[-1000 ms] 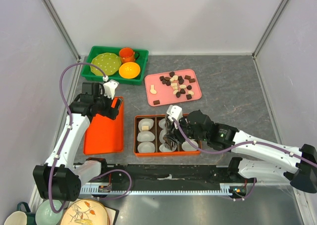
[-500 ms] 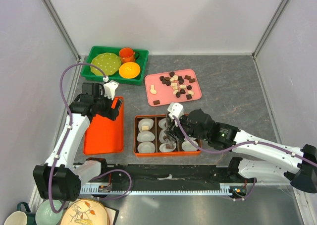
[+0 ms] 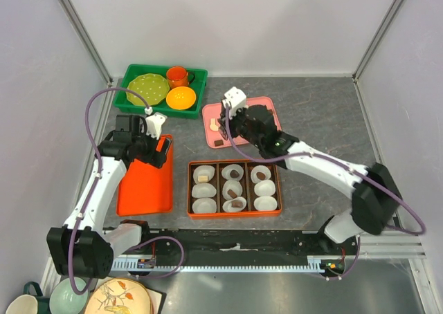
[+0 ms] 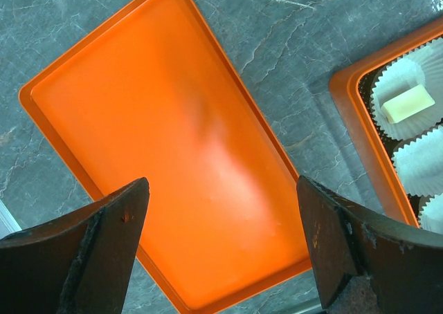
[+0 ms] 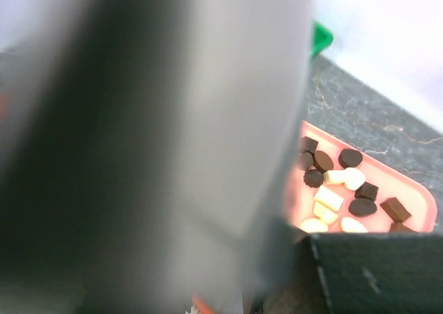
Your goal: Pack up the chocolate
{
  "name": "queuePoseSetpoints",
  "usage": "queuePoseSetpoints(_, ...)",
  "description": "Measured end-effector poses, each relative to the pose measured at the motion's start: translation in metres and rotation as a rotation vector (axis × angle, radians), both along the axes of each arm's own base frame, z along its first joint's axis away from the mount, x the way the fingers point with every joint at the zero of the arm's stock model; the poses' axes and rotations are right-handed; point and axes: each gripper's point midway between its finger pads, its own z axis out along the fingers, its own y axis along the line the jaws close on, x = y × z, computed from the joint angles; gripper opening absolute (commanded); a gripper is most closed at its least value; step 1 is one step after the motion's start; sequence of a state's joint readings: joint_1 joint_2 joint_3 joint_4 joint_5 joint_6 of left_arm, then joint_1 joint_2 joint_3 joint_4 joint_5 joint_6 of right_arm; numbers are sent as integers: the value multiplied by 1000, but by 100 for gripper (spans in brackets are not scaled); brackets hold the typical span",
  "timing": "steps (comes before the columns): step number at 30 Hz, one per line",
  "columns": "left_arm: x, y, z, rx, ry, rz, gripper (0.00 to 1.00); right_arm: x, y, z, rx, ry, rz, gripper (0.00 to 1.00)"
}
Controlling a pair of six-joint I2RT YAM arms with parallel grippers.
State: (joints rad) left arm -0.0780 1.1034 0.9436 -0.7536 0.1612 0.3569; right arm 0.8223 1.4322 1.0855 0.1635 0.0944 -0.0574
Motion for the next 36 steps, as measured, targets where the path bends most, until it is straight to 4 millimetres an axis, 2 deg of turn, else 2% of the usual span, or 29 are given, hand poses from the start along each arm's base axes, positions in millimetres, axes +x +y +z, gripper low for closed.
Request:
queuePoseSetpoints(5, 0, -1, -3, -2, 10, -2, 94, 65, 16, -39, -12, 41, -36, 34)
queuePoseSetpoints(7, 1, -1, -3, -2, 12, -2, 94, 86, 21, -50, -7, 49, -40, 40)
queuePoseSetpoints(12, 2, -1, -3, -2, 6, -2, 95, 115, 24, -67, -2, 61, -55, 48)
queuePoseSetpoints(20, 4, -1, -2, -2, 0, -1, 94, 125, 30, -80, 4, 63, -40, 49)
queuePoseSetpoints(27, 5, 0, -1, -2, -9, 0, 95, 128, 36, -107, -4, 105, -26, 49)
queuePoseSetpoints(29, 6, 0, -1, -1, -10, 3, 95, 130, 37, -109, 2, 104, -25, 49)
queuePoseSetpoints(32, 5, 1, -1, 0, -11, 5, 94, 132, 38, -109, 6, 101, -24, 47)
queuePoseSetpoints(36, 5, 1, 0, 0, -15, 6, 95, 134, 39, -108, 11, 97, -18, 35)
